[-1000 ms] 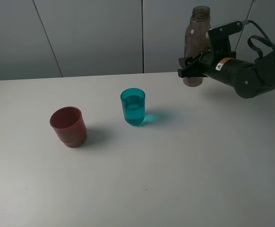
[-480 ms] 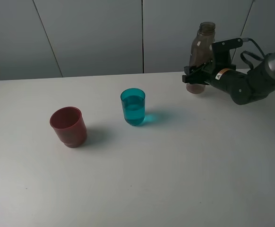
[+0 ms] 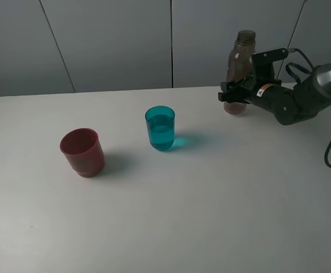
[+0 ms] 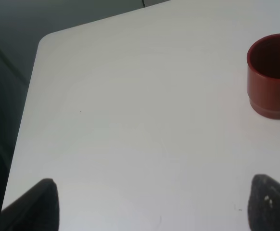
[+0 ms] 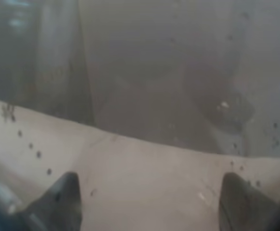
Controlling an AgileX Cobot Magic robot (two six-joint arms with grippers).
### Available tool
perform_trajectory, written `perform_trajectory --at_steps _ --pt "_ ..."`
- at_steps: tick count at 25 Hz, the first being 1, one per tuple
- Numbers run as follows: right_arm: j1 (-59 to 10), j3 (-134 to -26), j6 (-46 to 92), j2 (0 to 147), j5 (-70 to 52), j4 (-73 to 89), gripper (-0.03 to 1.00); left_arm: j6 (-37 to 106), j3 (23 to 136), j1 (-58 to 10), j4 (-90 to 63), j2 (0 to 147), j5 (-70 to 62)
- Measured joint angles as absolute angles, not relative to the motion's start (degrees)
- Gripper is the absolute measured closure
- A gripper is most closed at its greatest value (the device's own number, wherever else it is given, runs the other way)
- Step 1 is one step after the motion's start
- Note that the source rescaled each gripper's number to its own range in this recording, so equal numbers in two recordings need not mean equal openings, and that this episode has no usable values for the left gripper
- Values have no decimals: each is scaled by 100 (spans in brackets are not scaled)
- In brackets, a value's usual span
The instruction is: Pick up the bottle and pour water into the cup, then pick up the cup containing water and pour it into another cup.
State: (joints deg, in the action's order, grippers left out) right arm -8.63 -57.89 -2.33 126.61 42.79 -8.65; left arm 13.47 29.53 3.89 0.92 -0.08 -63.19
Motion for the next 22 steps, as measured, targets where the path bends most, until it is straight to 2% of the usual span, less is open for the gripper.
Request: perform_trajectory --at_steps 15,16,17,18,20,21,22 --pt "-863 -5789 -480 12664 4131 -1275 97 1347 2953 389 92 -8 -6319" --pt "-863 -5789 -541 12664 4131 -1298 88 1347 2953 389 92 -8 -6319" --pt "-863 -5789 -626 12664 4131 -1313 70 1334 2953 389 92 -8 -6319" --pt "-863 -5789 -706 12664 4131 -1335 47 1324 2953 389 92 -8 -6319" --pt "-863 -5789 -800 12664 4131 -1371 10 1324 2953 389 92 -8 -6319" --pt "-863 -5789 -837 12664 4120 -1394 2 1324 2953 389 92 -8 -6319" --pt "-863 -5789 -856 12664 4111 -1394 -1 1324 2953 389 92 -8 -6319"
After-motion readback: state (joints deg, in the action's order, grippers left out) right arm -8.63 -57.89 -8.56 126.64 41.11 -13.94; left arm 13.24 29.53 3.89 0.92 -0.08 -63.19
